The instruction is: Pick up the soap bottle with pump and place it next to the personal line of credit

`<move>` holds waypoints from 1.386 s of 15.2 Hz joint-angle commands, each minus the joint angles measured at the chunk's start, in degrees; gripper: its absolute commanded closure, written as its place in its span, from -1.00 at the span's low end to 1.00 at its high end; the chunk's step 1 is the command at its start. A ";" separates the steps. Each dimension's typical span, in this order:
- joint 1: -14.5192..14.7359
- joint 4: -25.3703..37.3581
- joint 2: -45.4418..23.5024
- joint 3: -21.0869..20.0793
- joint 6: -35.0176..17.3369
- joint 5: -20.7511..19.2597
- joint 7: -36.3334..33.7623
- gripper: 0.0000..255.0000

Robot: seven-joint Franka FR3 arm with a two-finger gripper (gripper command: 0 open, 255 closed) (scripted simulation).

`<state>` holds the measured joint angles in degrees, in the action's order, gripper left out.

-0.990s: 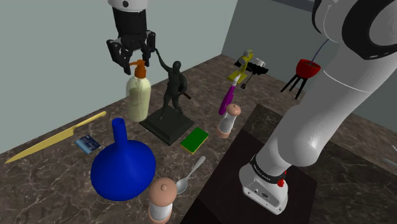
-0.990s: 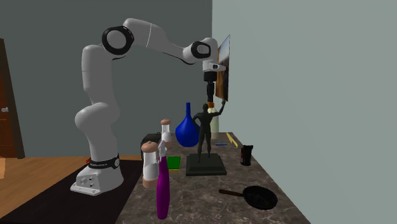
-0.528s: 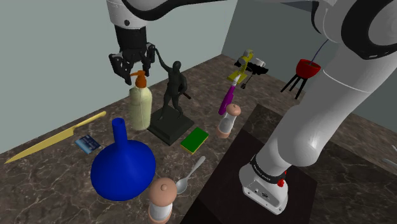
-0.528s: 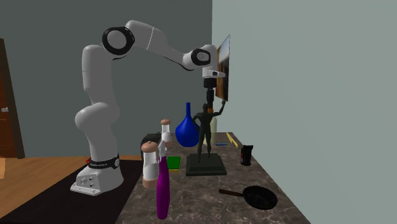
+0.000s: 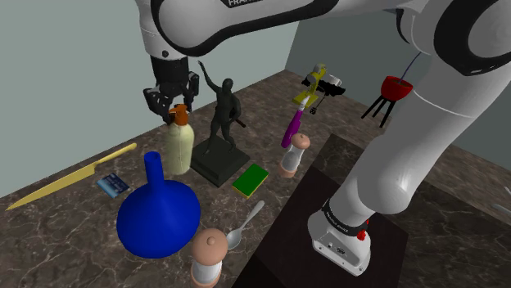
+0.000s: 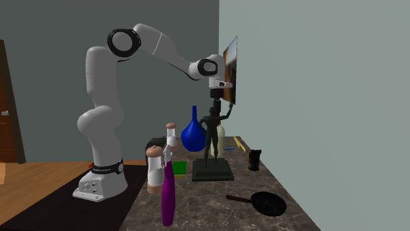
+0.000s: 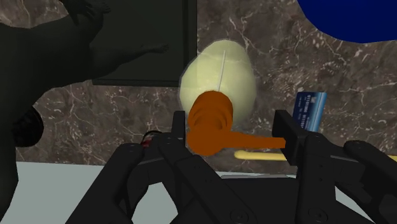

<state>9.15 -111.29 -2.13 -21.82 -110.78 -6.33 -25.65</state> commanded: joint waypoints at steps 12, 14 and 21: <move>0.02 -1.84 -0.73 0.01 -2.54 -0.42 -0.43 -1.00; 0.02 -1.83 -0.73 0.01 -2.54 -0.42 -0.43 -1.00; 0.22 4.03 0.56 -0.24 4.51 0.39 0.12 -1.00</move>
<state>9.28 -108.31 -1.28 -21.98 -107.16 -5.87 -25.40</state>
